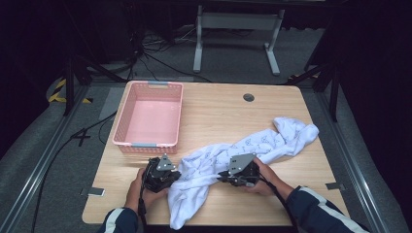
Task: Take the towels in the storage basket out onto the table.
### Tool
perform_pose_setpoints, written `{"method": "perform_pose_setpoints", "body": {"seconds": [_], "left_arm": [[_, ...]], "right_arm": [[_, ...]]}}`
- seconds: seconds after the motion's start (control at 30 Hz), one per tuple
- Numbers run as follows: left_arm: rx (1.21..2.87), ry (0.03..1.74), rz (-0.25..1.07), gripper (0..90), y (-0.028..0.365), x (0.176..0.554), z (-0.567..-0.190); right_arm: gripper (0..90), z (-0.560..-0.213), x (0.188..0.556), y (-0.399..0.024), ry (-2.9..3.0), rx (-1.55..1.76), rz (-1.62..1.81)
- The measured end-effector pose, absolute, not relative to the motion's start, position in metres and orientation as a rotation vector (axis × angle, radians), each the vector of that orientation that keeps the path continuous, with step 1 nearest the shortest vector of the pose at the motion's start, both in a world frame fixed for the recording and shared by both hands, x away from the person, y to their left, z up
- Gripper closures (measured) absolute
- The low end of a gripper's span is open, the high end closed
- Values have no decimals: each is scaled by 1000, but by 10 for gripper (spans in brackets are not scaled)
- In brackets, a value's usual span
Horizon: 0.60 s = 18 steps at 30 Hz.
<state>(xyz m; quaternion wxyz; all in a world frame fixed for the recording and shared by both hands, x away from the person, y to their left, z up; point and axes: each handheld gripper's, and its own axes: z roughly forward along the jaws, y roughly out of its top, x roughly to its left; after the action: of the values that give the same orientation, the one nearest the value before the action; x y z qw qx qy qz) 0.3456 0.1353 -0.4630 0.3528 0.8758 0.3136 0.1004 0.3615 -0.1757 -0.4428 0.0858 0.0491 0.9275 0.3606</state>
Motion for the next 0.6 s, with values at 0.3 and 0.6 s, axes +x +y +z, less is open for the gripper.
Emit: {"method": "perform_pose_setpoints", "body": {"seconds": [0.3,0.6], "left_arm": [[2186,924,393,875,174,334,-445],[2125,1075,468,870,202,334,-443]], "right_arm": [[830,-410,325,-243,2812,-34,1084],[810,-432,307,-313,2871,129,938]]}}
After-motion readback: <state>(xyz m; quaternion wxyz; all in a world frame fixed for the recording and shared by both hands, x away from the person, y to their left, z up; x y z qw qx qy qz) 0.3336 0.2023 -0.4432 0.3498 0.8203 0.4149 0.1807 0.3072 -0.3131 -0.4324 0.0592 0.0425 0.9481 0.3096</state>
